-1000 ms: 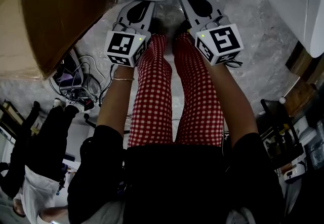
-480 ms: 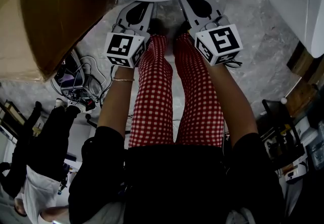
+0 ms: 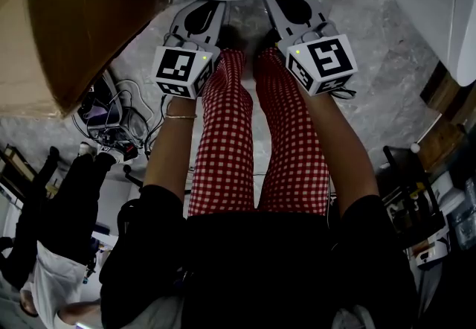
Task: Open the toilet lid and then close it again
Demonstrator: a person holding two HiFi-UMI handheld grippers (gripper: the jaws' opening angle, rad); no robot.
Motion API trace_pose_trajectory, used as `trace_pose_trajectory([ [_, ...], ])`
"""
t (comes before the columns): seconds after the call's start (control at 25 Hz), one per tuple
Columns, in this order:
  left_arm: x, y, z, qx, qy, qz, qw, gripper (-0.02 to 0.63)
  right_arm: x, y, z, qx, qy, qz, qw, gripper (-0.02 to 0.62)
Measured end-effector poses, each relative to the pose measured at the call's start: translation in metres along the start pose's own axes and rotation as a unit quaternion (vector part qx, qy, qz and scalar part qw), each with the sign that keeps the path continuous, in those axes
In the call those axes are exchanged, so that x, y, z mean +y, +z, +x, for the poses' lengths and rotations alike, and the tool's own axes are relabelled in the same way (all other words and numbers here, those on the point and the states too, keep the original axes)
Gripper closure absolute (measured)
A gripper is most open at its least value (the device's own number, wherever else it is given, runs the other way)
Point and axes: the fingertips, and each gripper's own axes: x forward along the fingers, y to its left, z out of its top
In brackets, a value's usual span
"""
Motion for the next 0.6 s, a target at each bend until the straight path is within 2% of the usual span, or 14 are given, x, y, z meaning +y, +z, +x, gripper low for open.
trace_pose_trajectory([
  [0.28, 0.002, -0.005, 0.000, 0.000, -0.002, -0.011, 0.9999, 0.603, -0.004, -0.007, 0.000, 0.010, -0.009, 0.006, 1.000, 0.575],
  [0.44, 0.004, -0.012, -0.001, 0.009, -0.008, 0.001, 0.9999, 0.603, -0.003, -0.013, -0.001, 0.015, -0.010, 0.008, 1.000, 0.575],
  [0.6, 0.001, -0.010, -0.004, -0.011, -0.017, -0.007, 0.9998, 0.603, -0.006, -0.016, 0.000, 0.015, -0.015, 0.012, 1.000, 0.575],
])
